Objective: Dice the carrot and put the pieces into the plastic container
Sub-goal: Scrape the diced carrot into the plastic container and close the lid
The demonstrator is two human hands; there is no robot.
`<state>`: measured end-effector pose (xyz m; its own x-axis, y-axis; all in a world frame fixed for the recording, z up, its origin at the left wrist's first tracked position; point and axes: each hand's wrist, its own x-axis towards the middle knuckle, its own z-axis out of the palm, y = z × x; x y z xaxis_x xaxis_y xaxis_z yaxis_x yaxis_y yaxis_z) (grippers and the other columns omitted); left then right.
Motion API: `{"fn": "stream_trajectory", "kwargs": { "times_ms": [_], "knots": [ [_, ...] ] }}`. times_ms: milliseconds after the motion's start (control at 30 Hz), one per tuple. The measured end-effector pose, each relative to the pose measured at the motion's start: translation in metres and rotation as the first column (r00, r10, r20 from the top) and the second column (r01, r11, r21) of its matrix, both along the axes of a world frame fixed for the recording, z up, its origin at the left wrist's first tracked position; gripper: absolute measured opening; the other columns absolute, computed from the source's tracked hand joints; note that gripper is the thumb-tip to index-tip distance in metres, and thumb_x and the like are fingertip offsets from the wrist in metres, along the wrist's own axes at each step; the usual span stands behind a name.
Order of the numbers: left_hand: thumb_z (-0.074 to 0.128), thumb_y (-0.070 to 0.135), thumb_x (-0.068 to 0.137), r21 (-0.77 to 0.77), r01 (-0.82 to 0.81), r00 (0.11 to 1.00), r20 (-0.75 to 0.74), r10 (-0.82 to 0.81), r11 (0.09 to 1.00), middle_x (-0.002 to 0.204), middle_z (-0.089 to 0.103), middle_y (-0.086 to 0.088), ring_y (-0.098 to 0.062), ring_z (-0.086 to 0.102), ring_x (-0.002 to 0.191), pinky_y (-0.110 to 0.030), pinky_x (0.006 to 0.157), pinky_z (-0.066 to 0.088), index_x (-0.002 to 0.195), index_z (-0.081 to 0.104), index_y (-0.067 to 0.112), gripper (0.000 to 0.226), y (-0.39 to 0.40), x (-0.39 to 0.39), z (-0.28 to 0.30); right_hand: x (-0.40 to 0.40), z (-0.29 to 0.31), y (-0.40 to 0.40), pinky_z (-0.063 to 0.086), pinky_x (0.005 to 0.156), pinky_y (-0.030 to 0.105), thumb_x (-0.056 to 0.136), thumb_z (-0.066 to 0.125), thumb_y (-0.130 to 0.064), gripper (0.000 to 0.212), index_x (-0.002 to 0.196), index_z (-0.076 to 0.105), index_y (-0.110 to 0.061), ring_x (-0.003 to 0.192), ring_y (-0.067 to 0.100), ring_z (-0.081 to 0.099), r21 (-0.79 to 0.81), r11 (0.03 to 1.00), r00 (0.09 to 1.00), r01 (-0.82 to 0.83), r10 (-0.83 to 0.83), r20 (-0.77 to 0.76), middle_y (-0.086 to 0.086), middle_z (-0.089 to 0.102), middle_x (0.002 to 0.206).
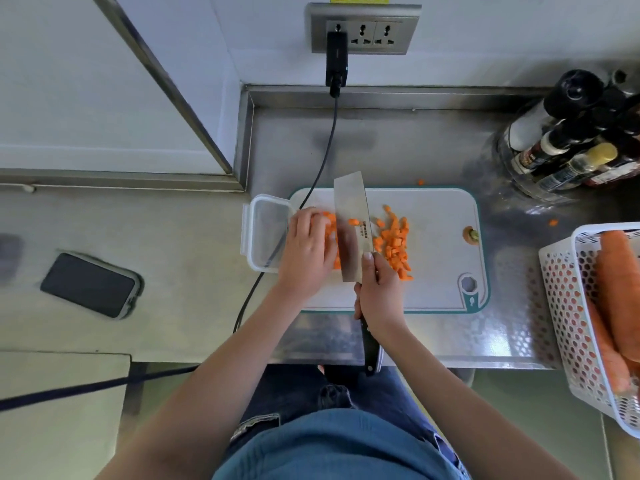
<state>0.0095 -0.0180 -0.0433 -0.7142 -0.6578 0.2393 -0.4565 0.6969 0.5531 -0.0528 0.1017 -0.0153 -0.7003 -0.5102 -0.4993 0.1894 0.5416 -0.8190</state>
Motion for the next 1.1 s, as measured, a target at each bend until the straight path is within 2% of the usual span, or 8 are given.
{"fn": "stream_trajectory", "kwargs": {
  "times_ms": [133, 200, 300, 367, 567, 800, 967, 1100],
  "knots": [
    [0.04, 0.005, 0.091, -0.089, 0.254, 0.967, 0.032, -0.252, 0.963, 0.136, 0.049, -0.016, -0.029, 0.039, 0.131, -0.042, 0.113, 0.027, 0.132, 0.049, -0.002, 0.043, 0.006, -0.002, 0.005, -0.002, 0.0, -0.002, 0.037, 0.035, 0.026, 0.103, 0.031, -0.037, 0.036, 0.082, 0.05, -0.015, 0.031, 0.019, 0.04, -0.006, 1.0, 1.0, -0.007, 0.007, -0.029, 0.006, 0.043, 0.056],
    [0.041, 0.01, 0.093, -0.147, 0.294, 0.955, 0.086, -0.284, 0.945, 0.136, 0.052, -0.012, -0.026, 0.04, 0.132, -0.042, 0.113, 0.026, 0.131, 0.052, 0.0, 0.041, 0.01, 0.001, 0.002, -0.002, -0.001, -0.001, 0.037, 0.034, 0.027, 0.103, 0.032, -0.036, 0.036, 0.084, 0.051, -0.013, 0.032, 0.018, 0.041, -0.008, 1.0, 1.0, 0.008, -0.008, -0.025, 0.007, 0.046, 0.058],
    [0.044, 0.016, 0.092, -0.167, 0.157, 0.986, 0.084, -0.145, 0.973, 0.12, 0.062, -0.012, -0.028, 0.047, 0.123, -0.04, 0.111, 0.03, 0.112, 0.065, 0.0, 0.033, 0.012, 0.013, -0.004, -0.003, -0.002, 0.001, 0.037, 0.034, 0.027, 0.104, 0.032, -0.034, 0.036, 0.083, 0.05, -0.012, 0.033, 0.019, 0.039, -0.012, 0.999, 0.999, 0.052, -0.052, -0.015, 0.007, 0.043, 0.057],
    [0.043, 0.016, 0.093, -0.159, 0.132, 0.989, 0.084, -0.12, 0.978, 0.121, 0.061, -0.014, -0.028, 0.047, 0.124, -0.04, 0.111, 0.03, 0.114, 0.063, -0.001, 0.034, 0.013, 0.018, -0.005, -0.004, -0.004, 0.003, 0.036, 0.033, 0.025, 0.104, 0.032, -0.033, 0.035, 0.083, 0.05, -0.011, 0.032, 0.02, 0.039, -0.004, 0.998, 0.998, 0.063, -0.063, -0.019, 0.008, 0.042, 0.057],
    [0.042, 0.015, 0.091, -0.199, 0.438, 0.894, 0.197, -0.402, 0.877, 0.141, 0.047, -0.011, -0.024, 0.032, 0.137, -0.044, 0.114, 0.024, 0.134, 0.049, 0.003, 0.045, 0.024, 0.014, -0.001, -0.007, -0.003, -0.001, 0.036, 0.034, 0.025, 0.104, 0.033, -0.034, 0.034, 0.084, 0.052, -0.015, 0.034, 0.021, 0.043, -0.025, 0.998, 0.998, 0.061, -0.061, -0.027, 0.008, 0.048, 0.057],
    [0.041, 0.022, 0.093, -0.213, 0.283, 0.937, 0.271, -0.221, 0.935, 0.133, 0.054, -0.014, -0.027, 0.039, 0.134, -0.042, 0.11, 0.028, 0.124, 0.058, 0.0, 0.043, 0.019, 0.033, -0.011, -0.018, -0.002, 0.002, 0.035, 0.033, 0.024, 0.103, 0.032, -0.036, 0.036, 0.086, 0.05, -0.009, 0.035, 0.022, 0.043, -0.013, 0.989, 0.987, 0.149, -0.15, -0.054, 0.011, 0.045, 0.059],
    [0.039, 0.022, 0.093, -0.168, 0.37, 0.907, 0.278, -0.316, 0.914, 0.137, 0.051, -0.012, -0.025, 0.036, 0.135, -0.041, 0.114, 0.023, 0.127, 0.055, 0.003, 0.043, 0.031, 0.025, -0.007, -0.069, -0.014, 0.022, 0.043, 0.036, 0.034, 0.101, 0.035, -0.04, 0.039, 0.075, 0.047, -0.014, 0.046, 0.031, 0.051, 0.088, 0.98, 0.94, 0.177, -0.142, -0.311, 0.012, 0.049, 0.059],
    [0.042, 0.022, 0.092, -0.144, 0.556, 0.817, 0.275, -0.506, 0.819, 0.134, 0.053, -0.012, -0.025, 0.039, 0.131, -0.039, 0.114, 0.025, 0.126, 0.056, 0.002, 0.041, 0.059, 0.015, -0.012, -0.119, -0.008, 0.037, 0.045, 0.053, 0.037, 0.1, 0.033, -0.041, 0.036, 0.079, 0.045, -0.014, 0.061, 0.035, 0.054, 0.288, 0.948, 0.809, 0.139, 0.06, -0.585, 0.01, 0.056, 0.07]
  ]
}}
